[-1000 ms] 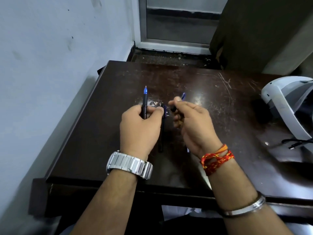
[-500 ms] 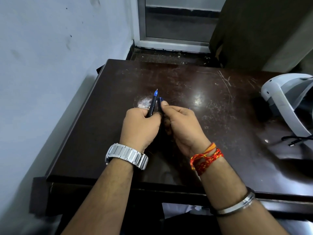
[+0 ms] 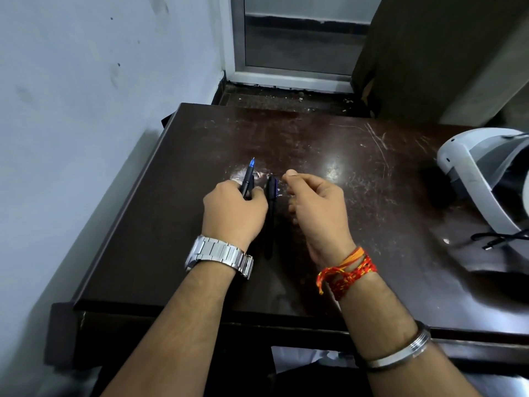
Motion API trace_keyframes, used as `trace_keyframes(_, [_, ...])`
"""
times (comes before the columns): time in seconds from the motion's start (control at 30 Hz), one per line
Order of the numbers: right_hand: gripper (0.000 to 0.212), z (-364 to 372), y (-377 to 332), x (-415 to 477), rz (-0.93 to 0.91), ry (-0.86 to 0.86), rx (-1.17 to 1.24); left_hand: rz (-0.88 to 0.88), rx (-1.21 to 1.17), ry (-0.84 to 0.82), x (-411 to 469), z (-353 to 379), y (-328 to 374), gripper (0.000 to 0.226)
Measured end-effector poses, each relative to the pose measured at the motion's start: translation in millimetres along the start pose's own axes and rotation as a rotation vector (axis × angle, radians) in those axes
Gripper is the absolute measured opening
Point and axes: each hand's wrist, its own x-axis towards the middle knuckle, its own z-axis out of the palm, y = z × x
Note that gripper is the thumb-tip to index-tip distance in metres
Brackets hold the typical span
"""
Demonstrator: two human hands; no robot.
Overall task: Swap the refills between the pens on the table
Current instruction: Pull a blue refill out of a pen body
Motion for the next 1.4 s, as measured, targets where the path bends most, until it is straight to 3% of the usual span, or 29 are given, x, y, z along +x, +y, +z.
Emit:
trace_keyframes(0.3, [0.017,1,5,0,-0.028,-0.159,0.14,0.157,-0.185,-0.019,-28,0,4,0.026])
trace_keyframes(0.4, [0.027,0,4,0,-0.06,-0.21,0.143,0.191,-0.161,0.052,-28,-2,5,0.021])
trace_keyframes(0.53, [0.028,2,5,-1,-0.064,-0.18,0.123,0.195,-0.185,0.109,-29,-5,8,0.006])
trace_keyframes(0.7, [0.019,1,4,0,-0.076,-0.134,0.1,0.217,-0.213,0.06,-30,-4,8,0.007])
trace_keyframes(0.93, [0.019,2,-1,-1,-0.005,-0.196,0.151,0.205,-0.224,0.033,-28,-5,7,0.004])
trace_keyframes(1.03, [0.029,4,2,0,-0.078,-0.156,0.128,0.216,-0.205,0.035,-29,-4,7,0.005])
trace_keyframes(1.23, [0.016,5,4,3,-0.063,-0.127,0.173,0.201,-0.216,0.026,-29,-1,8,0.006])
trace_keyframes(1.4, [0.022,1,5,6,-0.103,-0.093,0.107,0.186,-0.226,0.045,-28,0,8,0.006])
